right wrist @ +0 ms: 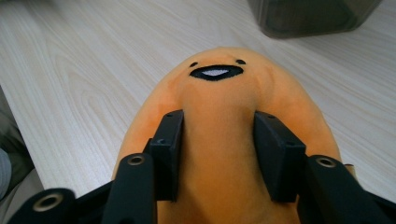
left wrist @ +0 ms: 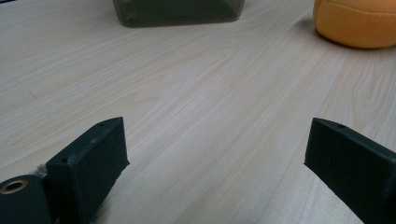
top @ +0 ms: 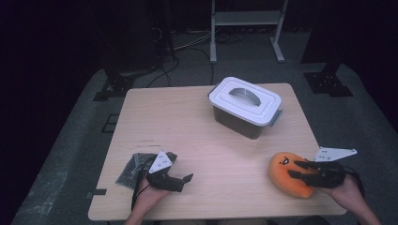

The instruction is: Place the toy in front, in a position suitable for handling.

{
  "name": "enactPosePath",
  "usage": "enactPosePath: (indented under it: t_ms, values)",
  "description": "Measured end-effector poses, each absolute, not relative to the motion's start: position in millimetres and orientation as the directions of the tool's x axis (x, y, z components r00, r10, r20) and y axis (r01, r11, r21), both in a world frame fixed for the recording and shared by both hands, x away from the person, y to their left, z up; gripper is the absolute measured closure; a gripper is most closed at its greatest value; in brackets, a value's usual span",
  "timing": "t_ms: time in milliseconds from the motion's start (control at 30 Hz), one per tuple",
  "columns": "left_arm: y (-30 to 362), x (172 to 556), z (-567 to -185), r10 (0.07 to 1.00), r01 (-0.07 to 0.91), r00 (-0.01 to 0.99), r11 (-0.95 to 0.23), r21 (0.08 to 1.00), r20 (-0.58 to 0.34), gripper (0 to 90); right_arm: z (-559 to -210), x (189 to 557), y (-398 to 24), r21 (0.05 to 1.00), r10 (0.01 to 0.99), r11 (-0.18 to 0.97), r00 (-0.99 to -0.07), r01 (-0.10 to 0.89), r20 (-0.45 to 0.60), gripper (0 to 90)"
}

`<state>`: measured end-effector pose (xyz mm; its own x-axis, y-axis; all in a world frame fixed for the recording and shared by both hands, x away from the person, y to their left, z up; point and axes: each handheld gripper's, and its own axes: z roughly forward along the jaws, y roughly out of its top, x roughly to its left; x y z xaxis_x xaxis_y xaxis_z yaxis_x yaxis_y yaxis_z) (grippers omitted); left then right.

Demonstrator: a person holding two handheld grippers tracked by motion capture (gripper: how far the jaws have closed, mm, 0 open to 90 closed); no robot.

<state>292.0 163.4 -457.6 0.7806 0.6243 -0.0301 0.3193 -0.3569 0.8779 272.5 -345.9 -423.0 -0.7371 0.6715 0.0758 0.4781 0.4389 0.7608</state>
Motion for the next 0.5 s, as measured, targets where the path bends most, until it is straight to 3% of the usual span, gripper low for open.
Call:
enactPosePath:
  t_ms: [233,500]
  values:
    - [163.6,292.1,-457.5,0.625,0.320,0.780,-0.357,0.878,-0.030,4.9,-420.1,270.1,-345.4,0.774,0.680,0.436,-0.731,0.458,0.050,66.5]
    - [165.2,291.5,-456.3,0.631,0.318,0.776,-0.359,0.878,-0.024,4.9,-405.4,275.1,-346.7,0.778,0.676,0.437,-0.735,0.451,0.046,70.1]
